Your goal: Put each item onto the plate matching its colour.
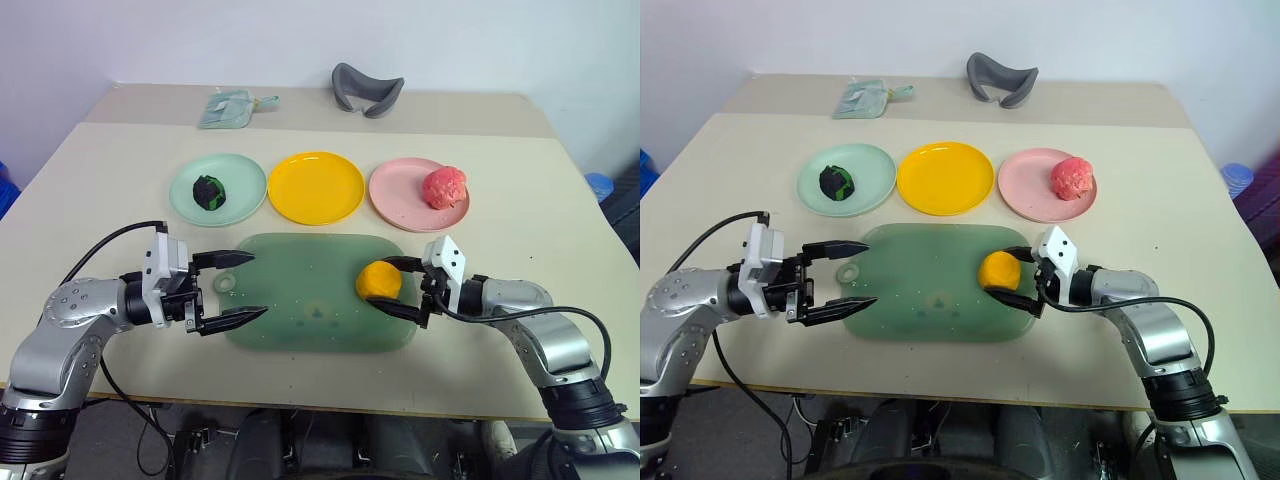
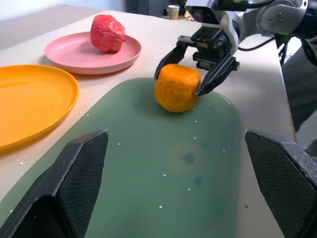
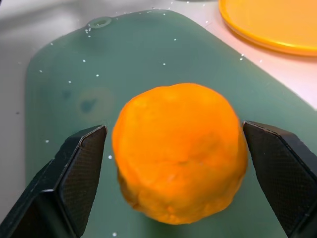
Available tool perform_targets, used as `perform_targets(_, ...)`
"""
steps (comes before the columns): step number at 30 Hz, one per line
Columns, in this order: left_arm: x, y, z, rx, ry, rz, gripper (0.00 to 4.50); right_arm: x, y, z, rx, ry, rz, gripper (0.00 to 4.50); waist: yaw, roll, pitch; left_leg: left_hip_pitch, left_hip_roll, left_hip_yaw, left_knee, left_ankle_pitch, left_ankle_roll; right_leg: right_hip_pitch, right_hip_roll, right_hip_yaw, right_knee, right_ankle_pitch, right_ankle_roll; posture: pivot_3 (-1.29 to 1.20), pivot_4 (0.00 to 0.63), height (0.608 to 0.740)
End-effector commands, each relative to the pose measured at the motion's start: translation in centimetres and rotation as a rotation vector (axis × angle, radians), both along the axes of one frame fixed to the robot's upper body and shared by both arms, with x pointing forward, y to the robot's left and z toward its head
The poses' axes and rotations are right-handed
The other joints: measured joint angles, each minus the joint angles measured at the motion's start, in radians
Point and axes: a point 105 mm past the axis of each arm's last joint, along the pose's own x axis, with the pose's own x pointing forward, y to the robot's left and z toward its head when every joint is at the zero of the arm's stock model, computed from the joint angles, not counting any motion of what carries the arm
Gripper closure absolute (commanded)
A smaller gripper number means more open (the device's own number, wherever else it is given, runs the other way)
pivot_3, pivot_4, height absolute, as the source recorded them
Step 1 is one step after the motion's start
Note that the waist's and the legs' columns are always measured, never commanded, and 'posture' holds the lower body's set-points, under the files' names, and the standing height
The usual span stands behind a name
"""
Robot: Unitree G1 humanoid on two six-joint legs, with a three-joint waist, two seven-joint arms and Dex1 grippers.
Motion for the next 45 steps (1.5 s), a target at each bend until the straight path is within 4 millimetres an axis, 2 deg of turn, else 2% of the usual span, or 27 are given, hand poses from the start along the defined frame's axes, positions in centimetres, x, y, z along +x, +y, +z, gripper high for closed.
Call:
perform_targets(1, -0.3, -0.6, 0.6, -0.002, -0.034, -0.020, 0.00, 0.1, 0.1, 0.2, -0.003, -0.046, 0.008, 0.04, 0.000, 0.000, 0.000, 0.000, 0.000, 0.000, 0.000, 0.000, 0.000, 0.000, 0.000, 0.000, 0.000, 0.000, 0.000, 0.00, 0.150, 0.740)
perform_targets(3, -0.3, -0.6, 0.6, -0.003, -0.034, -0.019, 0.00, 0.1, 0.3, 0.1, 0.022, -0.022, 0.012, 0.04, 0.000, 0.000, 0.000, 0.000, 0.000, 0.000, 0.000, 0.000, 0.000, 0.000, 0.000, 0.000, 0.000, 0.000, 0.000, 0.00, 0.150, 0.740)
perform_targets(4, -0.3, -0.7, 0.6, -0.004, -0.034, -0.018, 0.00, 0.1, 0.4, 0.2, 0.036, -0.008, 0.016, 0.55, 0.000, 0.000, 0.000, 0.000, 0.000, 0.000, 0.000, 0.000, 0.000, 0.000, 0.000, 0.000, 0.000, 0.000, 0.000, 0.00, 0.150, 0.740)
perform_targets(5, -0.3, -0.7, 0.6, -0.005, -0.034, -0.018, 0.00, 0.0, 0.4, 0.2, 0.045, 0.001, 0.023, 0.82, 0.000, 0.000, 0.000, 0.000, 0.000, 0.000, 0.000, 0.000, 0.000, 0.000, 0.000, 0.000, 0.000, 0.000, 0.000, 0.00, 0.150, 0.740)
perform_targets(7, -0.3, -0.7, 0.6, -0.006, -0.034, -0.016, 0.00, 0.2, 0.5, 0.4, 0.046, -0.011, 0.027, 1.65, 0.000, 0.000, 0.000, 0.000, 0.000, 0.000, 0.000, 0.000, 0.000, 0.000, 0.000, 0.000, 0.000, 0.000, 0.000, 0.00, 0.150, 0.740)
perform_targets(8, -0.3, -0.7, 0.6, -0.007, -0.033, -0.016, 0.00, 0.3, 0.5, 0.5, 0.042, -0.023, 0.024, 1.72, 0.000, 0.000, 0.000, 0.000, 0.000, 0.000, 0.000, 0.000, 0.000, 0.000, 0.000, 0.000, 0.000, 0.000, 0.000, 0.00, 0.150, 0.740)
perform_targets(13, -0.4, -0.8, 0.6, -0.010, -0.033, -0.006, 0.00, 1.0, 0.7, 1.3, 0.031, -0.097, 0.004, 1.72, 0.000, 0.000, 0.000, 0.000, 0.000, 0.000, 0.000, 0.000, 0.000, 0.000, 0.000, 0.000, 0.000, 0.000, 0.000, 0.00, 0.150, 0.740)
perform_targets(16, -0.2, -0.8, 0.6, -0.021, -0.033, 0.014, 0.00, 2.3, 1.6, 3.5, 0.123, -0.156, -0.022, 1.72, -0.004, 0.000, 0.000, 0.000, 0.000, 0.000, 0.000, 0.000, 0.000, 0.000, 0.000, 0.000, 0.000, 0.000, 0.000, 0.00, 0.150, 0.740)
perform_targets(17, 0.0, -0.7, 0.7, -0.037, -0.038, 0.040, 0.00, 3.8, 2.0, 4.7, 0.156, -0.205, -0.075, 1.72, -0.006, 0.000, 0.000, 0.000, 0.000, 0.000, 0.000, 0.000, 0.000, -0.001, 0.000, 0.000, 0.000, 0.000, 0.000, 0.00, 0.150, 0.740)
perform_targets(20, 1.1, -0.5, 0.9, -0.094, -0.049, 0.147, 0.00, 7.2, 2.9, 6.6, 0.186, -0.289, -0.200, 1.72, -0.007, 0.001, 0.000, 0.000, 0.000, 0.001, 0.000, 0.000, 0.000, -0.001, 0.001, 0.001, 0.001, 0.000, 0.000, 0.00, 0.150, 0.740)
perform_targets(24, 3.7, 0.6, 1.2, -0.155, -0.108, 0.395, 0.00, 11.1, 5.3, 7.9, 0.220, -0.336, -0.309, 1.72, -0.003, 0.001, 0.000, -0.001, 0.000, 0.000, 0.001, 0.000, 0.000, -0.001, 0.000, 0.000, 0.001, 0.000, 0.000, 0.00, 0.150, 0.740)
perform_targets(30, 5.7, 1.9, 1.5, -0.224, -0.158, 0.674, 0.00, 13.7, 10.2, 6.9, 0.185, -0.332, -0.236, 1.72, -0.008, 0.001, 0.001, -0.001, 0.000, 0.001, 0.000, 0.000, 0.000, -0.001, 0.000, 0.000, 0.001, 0.000, 0.000, 0.00, 0.150, 0.740)
perform_targets(36, 4.9, 1.2, 0.9, -0.235, -0.165, 0.721, 0.00, 14.3, 12.3, 5.6, 0.165, -0.274, -0.193, 1.72, -0.016, 0.001, 0.001, -0.001, 0.000, 0.001, 0.000, 0.000, 0.000, -0.001, 0.000, 0.000, 0.001, 0.000, 0.000, 0.00, 0.150, 0.740)
perform_targets(38, 4.4, 1.1, 0.6, -0.223, -0.165, 0.721, 0.00, 14.3, 12.6, 5.4, 0.154, -0.271, -0.186, 0.66, -0.020, 0.001, 0.001, -0.001, 0.000, 0.001, 0.000, 0.000, 0.000, -0.001, 0.000, 0.000, 0.001, 0.000, 0.000, 0.00, 0.150, 0.740)
perform_targets(39, 4.1, 1.2, 0.4, -0.218, -0.162, 0.723, 0.00, 14.3, 12.7, 5.4, 0.149, -0.273, -0.186, 0.26, -0.023, 0.001, 0.001, -0.001, 0.001, 0.001, 0.000, 0.000, 0.000, -0.001, 0.000, 0.000, 0.001, 0.000, 0.000, 0.00, 0.150, 0.740)
perform_targets(40, 3.9, 1.3, 0.3, -0.219, -0.160, 0.723, 0.00, 14.4, 12.7, 5.5, 0.144, -0.284, -0.191, 0.07, -0.028, 0.001, 0.001, -0.001, 0.001, 0.001, 0.000, 0.000, 0.000, -0.001, 0.000, 0.000, 0.001, 0.000, 0.000, 0.00, 0.150, 0.740)
perform_targets(45, 3.1, 1.8, 0.2, -0.190, -0.193, 0.737, 0.00, 14.7, 11.2, 6.7, 0.184, -0.327, -0.204, 0.07, -0.030, 0.001, 0.001, -0.001, 0.001, 0.001, 0.000, 0.001, -0.001, -0.001, 0.000, 0.000, 0.001, 0.000, 0.000, 0.00, 0.150, 0.740)
